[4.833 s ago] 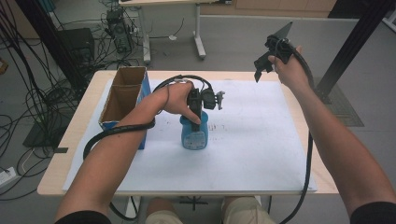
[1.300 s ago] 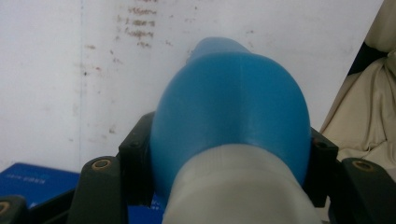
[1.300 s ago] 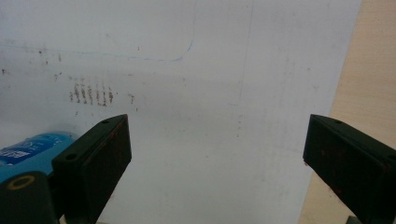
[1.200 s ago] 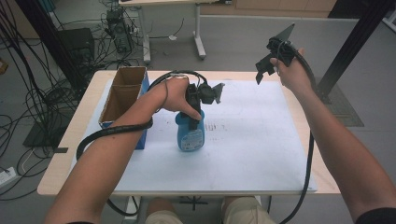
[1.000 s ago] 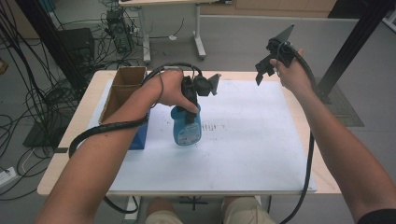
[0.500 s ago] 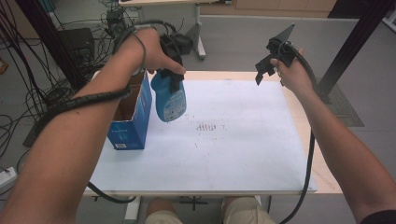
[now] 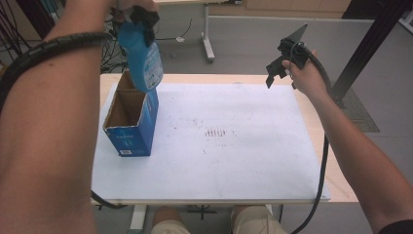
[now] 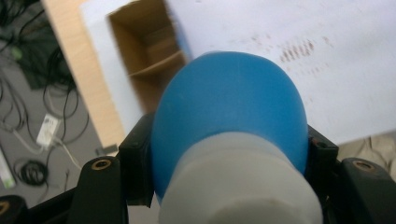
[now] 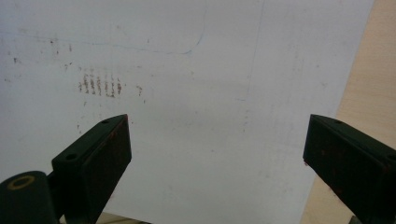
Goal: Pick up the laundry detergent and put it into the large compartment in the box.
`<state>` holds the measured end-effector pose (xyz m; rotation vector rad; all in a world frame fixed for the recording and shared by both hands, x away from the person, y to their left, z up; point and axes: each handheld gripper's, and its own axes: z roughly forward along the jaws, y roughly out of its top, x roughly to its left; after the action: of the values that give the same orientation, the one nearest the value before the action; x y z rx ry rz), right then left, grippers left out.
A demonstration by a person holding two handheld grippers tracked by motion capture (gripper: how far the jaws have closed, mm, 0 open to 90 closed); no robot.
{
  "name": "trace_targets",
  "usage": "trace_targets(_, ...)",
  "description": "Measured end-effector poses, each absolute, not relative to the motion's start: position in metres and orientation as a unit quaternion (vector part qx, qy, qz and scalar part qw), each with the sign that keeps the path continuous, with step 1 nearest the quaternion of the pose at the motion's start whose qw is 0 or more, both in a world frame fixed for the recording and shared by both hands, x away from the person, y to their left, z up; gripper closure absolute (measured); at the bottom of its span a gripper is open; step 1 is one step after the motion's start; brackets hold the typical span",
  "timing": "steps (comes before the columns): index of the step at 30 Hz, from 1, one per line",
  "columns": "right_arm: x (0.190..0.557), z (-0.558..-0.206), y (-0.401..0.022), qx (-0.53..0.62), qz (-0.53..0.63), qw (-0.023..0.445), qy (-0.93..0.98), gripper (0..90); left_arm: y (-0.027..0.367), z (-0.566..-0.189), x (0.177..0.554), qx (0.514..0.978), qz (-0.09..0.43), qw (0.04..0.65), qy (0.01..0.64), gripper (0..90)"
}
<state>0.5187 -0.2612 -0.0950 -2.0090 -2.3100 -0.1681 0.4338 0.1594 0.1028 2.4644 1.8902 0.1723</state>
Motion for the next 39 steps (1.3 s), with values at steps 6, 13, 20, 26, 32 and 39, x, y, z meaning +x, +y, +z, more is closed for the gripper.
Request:
trace_targets(6,0.516,-0.093,-0.262,-0.654,-0.055,0.037,-0.753,7.6,0.191,0.110,0.431,0.739,0.065,0.013,0.671,37.6)
trace_targets(13,0.518,-0.097,-0.255,-0.652,-0.049,0.037,-0.756,7.6,0.227,0.102,0.424,0.700,0.049,0.030,0.712,37.6)
trace_targets(20,0.520,-0.100,-0.247,-0.648,-0.044,0.037,-0.760,7.6,0.238,0.096,0.423,0.690,0.052,0.027,0.722,37.6)
trace_targets(26,0.522,-0.103,-0.244,-0.648,-0.041,0.038,-0.760,7.6,0.246,0.089,0.422,0.682,0.053,0.032,0.728,37.6)
trace_targets(32,0.521,-0.103,-0.244,-0.647,-0.043,0.037,-0.761,7.6,0.251,0.081,0.423,0.678,0.050,0.032,0.732,37.6)
trace_targets(39,0.520,-0.102,-0.245,-0.649,-0.043,0.037,-0.758,7.6,0.251,0.073,0.426,0.678,0.049,0.031,0.733,37.6)
